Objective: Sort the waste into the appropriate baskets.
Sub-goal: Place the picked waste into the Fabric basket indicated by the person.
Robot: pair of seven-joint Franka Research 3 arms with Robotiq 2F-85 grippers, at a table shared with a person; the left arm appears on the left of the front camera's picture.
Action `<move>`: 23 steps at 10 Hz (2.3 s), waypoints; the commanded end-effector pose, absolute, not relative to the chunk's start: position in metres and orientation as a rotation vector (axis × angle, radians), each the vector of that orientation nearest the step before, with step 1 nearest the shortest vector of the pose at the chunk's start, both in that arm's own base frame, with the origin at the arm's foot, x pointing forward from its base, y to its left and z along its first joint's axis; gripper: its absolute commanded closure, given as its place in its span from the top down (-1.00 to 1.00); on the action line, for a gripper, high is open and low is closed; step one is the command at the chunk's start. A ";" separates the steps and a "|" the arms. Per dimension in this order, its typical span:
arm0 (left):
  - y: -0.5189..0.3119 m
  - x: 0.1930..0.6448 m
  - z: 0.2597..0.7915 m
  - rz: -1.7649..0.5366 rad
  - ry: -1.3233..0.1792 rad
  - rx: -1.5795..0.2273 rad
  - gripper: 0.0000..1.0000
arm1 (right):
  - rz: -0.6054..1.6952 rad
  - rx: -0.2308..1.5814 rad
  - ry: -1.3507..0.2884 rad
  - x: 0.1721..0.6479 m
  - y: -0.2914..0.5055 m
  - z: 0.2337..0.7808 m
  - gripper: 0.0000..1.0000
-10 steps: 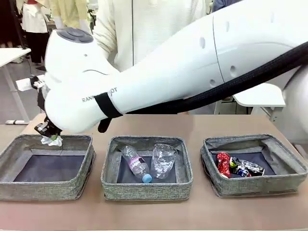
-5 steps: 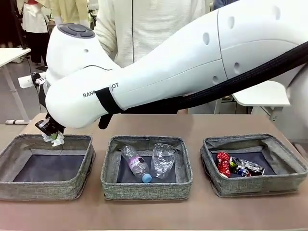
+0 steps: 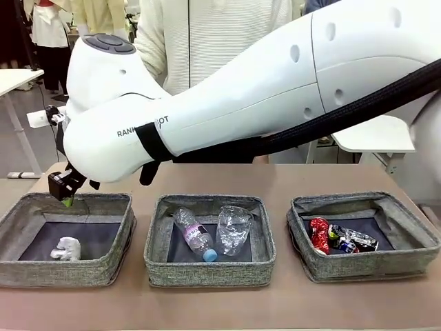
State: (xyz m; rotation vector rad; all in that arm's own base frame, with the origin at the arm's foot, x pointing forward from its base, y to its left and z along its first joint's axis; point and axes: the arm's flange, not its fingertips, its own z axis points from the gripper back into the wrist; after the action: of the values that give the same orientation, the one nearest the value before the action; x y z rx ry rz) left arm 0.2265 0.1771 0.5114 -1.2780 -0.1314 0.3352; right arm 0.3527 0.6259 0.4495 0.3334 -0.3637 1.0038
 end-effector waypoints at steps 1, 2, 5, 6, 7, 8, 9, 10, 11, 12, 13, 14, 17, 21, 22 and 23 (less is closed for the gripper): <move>0.175 0.225 0.512 0.334 -0.134 -1.291 1.00 | 1.005 0.364 -0.288 0.352 0.616 0.454 1.00; 0.175 0.225 0.512 0.334 -0.134 -1.291 1.00 | 0.993 0.368 -0.276 0.353 0.614 0.454 1.00; 0.175 0.225 0.512 0.334 -0.134 -1.291 1.00 | 0.993 0.420 -0.253 0.351 0.597 0.467 1.00; 0.175 0.225 0.512 0.334 -0.134 -1.291 1.00 | 1.022 0.379 -0.221 0.341 0.570 0.480 1.00; 0.175 0.225 0.512 0.334 -0.134 -1.291 1.00 | 0.941 0.339 -0.267 0.327 0.524 0.493 1.00; 0.175 0.225 0.512 0.334 -0.134 -1.291 1.00 | 0.816 0.360 -0.334 0.311 0.473 0.502 1.00; 0.175 0.225 0.512 0.334 -0.134 -1.291 1.00 | 0.710 0.383 -0.387 0.295 0.433 0.504 1.00; 0.175 0.225 0.512 0.334 -0.134 -1.291 1.00 | 0.547 0.385 -0.360 0.286 0.415 0.504 1.00; 0.175 0.225 0.512 0.334 -0.134 -1.291 1.00 | 0.814 0.349 -0.316 0.334 0.501 0.508 1.00; 0.175 0.225 0.512 0.334 -0.134 -1.291 1.00 | 0.814 0.349 -0.316 0.334 0.501 0.508 1.00; 0.175 0.225 0.512 0.334 -0.134 -1.291 1.00 | 0.814 0.349 -0.316 0.334 0.501 0.508 1.00; 0.175 0.225 0.512 0.334 -0.134 -1.291 1.00 | 0.814 0.349 -0.316 0.334 0.501 0.508 1.00; 0.130 0.227 0.502 0.110 -0.054 -1.284 1.00 | 0.642 0.513 -0.337 0.329 0.429 0.509 1.00; 0.062 0.217 0.456 -0.161 0.186 -1.418 1.00 | 0.434 0.899 -0.330 0.296 0.296 0.493 1.00; 0.052 0.213 0.447 -0.198 0.235 -1.379 1.00 | 0.456 1.012 -0.315 0.295 0.265 0.479 1.00; 0.046 0.210 0.443 -0.226 0.273 -1.356 1.00 | 0.419 1.114 -0.304 0.297 0.237 0.463 1.00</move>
State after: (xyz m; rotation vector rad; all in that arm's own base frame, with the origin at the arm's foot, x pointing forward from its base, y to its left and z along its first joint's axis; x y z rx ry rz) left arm 0.2311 0.0603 0.4641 -1.3884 0.2395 -0.1827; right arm 0.2974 0.2706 0.4962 1.0065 -0.3405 0.3937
